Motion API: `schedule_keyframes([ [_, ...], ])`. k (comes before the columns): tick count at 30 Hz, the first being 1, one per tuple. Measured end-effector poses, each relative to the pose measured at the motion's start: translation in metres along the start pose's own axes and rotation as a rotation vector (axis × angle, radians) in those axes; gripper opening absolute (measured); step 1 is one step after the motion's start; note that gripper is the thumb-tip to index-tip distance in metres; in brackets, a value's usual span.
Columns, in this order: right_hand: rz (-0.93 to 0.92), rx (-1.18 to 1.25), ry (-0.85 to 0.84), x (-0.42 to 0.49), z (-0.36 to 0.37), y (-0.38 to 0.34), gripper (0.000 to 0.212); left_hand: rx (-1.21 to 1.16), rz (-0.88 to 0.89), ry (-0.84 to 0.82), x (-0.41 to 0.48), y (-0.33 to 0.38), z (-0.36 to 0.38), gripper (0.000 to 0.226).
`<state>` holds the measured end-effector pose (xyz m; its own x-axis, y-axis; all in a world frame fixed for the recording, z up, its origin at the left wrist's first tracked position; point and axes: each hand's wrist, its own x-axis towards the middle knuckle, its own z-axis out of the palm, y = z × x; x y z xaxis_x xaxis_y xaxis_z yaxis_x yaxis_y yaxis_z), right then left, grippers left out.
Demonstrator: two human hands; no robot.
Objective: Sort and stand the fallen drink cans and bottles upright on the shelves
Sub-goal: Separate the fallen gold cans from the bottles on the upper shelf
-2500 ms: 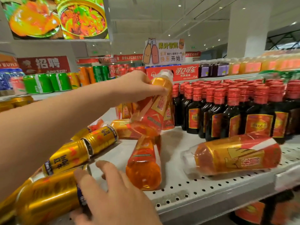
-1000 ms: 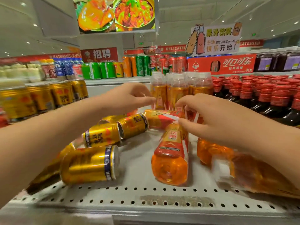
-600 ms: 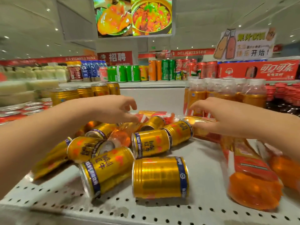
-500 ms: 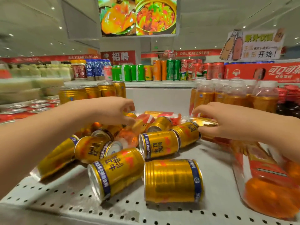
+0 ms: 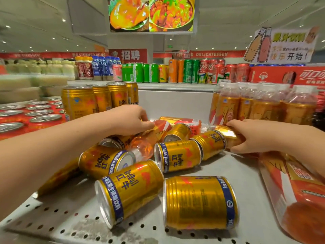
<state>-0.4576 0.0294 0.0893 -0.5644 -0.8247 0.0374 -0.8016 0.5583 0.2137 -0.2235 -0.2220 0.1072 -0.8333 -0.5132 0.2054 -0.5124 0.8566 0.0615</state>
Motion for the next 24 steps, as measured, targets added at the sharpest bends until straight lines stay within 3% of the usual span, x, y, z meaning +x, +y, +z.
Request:
schedule_keyframes([
  [7,0.036,-0.116,0.023,0.005,0.007,-0.005,0.075,0.157,-0.088,-0.217,0.025,0.023,0.011,0.077],
  [16,0.031,-0.125,0.08,0.003,0.008,-0.006,0.068,0.141,-0.068,-0.326,0.024,0.034,0.009,0.078],
  [20,0.026,-0.072,0.054,0.004,0.007,-0.004,0.078,0.109,-0.034,-0.317,0.02,0.038,0.013,0.071],
  [24,-0.08,0.034,0.022,0.001,0.003,-0.003,0.105,0.097,-0.03,-0.296,0.017,0.039,0.016,0.079],
])
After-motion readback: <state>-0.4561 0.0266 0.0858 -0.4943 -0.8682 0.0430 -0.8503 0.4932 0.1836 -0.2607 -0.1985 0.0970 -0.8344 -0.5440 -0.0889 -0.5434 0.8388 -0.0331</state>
